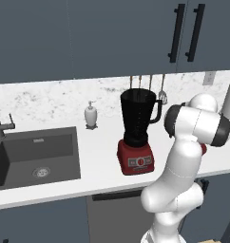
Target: Close the lid blender by securely placing the lid on top.
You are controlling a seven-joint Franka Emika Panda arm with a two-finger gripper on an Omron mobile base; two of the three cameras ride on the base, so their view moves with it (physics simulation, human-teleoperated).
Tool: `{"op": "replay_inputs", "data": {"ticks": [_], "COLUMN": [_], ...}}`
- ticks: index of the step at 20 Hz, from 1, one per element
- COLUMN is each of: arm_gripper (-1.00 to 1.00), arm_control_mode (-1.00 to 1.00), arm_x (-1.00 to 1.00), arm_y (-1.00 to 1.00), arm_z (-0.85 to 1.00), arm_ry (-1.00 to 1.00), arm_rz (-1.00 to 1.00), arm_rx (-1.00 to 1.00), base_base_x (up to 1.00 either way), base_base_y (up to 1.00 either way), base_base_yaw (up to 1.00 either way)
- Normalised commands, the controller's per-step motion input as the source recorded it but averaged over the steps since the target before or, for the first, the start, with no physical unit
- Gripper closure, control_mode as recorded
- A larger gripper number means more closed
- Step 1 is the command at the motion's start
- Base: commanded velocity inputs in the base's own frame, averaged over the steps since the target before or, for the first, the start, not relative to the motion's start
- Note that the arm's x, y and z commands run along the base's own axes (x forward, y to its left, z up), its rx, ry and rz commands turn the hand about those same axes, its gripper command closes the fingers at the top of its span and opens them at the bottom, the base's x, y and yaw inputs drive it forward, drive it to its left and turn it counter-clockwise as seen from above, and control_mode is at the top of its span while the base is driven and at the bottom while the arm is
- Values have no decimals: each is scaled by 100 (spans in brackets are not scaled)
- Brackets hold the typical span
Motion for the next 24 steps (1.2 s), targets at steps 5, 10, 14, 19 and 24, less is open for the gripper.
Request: {"op": "replay_inputs", "data": {"ticks": [5,10,14,19,24], "arm_gripper": [-100,-100,-100,100,100], "arm_control_mode": [-100,-100,-100,-100,-100], "arm_x": [-9,-13,-20,-25,-19], "arm_y": [0,0,0,3,2], "arm_z": [-47,-47,-36,-54,-61], "arm_ry": [0,0,0,1,1], "arm_rz": [0,0,0,0,0], "arm_rx": [0,0,0,0,0], "base_base_x": [0,0,0,0,0], "base_base_y": [0,0,0,0,0], "base_base_yaw": [0,0,0,0,0]}}
